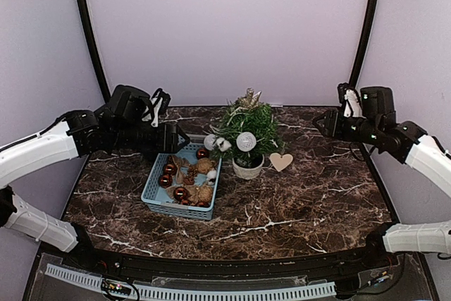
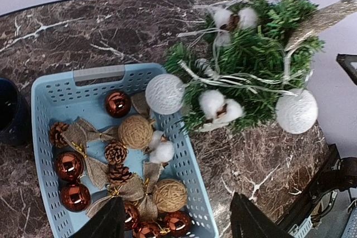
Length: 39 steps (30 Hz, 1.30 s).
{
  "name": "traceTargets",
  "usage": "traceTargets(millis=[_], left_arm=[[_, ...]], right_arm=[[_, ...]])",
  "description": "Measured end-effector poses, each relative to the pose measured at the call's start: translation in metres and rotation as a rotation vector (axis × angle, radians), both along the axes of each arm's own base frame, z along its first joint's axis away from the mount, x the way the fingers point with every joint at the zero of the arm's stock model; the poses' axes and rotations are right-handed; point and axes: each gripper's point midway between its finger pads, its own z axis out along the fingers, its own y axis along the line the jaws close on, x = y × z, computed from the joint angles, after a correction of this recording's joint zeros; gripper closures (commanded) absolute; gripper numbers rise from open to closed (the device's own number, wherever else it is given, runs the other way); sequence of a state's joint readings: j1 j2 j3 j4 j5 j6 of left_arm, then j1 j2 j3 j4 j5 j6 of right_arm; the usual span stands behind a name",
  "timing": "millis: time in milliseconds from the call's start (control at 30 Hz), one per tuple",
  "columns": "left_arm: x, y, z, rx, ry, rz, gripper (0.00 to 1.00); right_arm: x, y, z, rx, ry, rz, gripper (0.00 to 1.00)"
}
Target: Decorate the small christmas tree
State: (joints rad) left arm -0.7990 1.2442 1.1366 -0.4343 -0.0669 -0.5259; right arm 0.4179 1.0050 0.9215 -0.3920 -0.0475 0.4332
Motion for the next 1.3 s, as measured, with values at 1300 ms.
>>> traceTargets(millis=[1300], left_arm=[[0.083,0.035,-0.175,0.228,0.246,0.137,0.65]], right_arm=[[-0.01,-0.003,-0.027,0.075,0.062,-0.043,0.42]])
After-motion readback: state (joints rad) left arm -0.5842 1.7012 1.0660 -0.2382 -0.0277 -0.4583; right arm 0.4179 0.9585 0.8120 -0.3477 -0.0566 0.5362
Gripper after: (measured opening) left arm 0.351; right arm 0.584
